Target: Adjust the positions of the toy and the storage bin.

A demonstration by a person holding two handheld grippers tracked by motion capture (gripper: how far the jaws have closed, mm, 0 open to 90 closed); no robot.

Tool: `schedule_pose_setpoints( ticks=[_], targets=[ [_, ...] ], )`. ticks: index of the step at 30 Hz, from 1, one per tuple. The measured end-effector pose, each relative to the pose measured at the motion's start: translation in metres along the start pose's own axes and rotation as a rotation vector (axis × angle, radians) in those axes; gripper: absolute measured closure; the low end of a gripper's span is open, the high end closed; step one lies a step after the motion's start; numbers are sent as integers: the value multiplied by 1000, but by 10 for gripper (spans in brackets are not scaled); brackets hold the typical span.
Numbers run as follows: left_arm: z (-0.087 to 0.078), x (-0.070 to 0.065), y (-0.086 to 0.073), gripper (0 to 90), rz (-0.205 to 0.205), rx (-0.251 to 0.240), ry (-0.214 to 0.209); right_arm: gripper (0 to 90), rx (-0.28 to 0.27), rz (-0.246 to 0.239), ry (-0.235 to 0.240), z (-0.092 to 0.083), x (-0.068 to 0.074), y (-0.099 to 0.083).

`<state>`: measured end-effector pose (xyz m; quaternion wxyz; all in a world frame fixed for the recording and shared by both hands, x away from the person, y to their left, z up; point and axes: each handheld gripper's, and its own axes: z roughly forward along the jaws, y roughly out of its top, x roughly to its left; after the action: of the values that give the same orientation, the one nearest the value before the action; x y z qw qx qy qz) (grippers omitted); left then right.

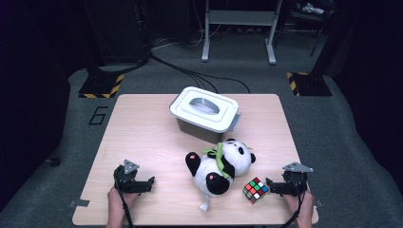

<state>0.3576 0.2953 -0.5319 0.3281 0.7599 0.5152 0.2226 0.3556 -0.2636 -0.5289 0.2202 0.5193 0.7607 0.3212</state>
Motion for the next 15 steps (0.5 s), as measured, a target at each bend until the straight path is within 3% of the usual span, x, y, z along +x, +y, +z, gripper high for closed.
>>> schedule_pose_setpoints(
  ticks=[15],
  targets=[
    [-2, -1, 0, 0, 1, 10, -7, 4, 1, -2, 3, 0, 0, 0]
  ],
)
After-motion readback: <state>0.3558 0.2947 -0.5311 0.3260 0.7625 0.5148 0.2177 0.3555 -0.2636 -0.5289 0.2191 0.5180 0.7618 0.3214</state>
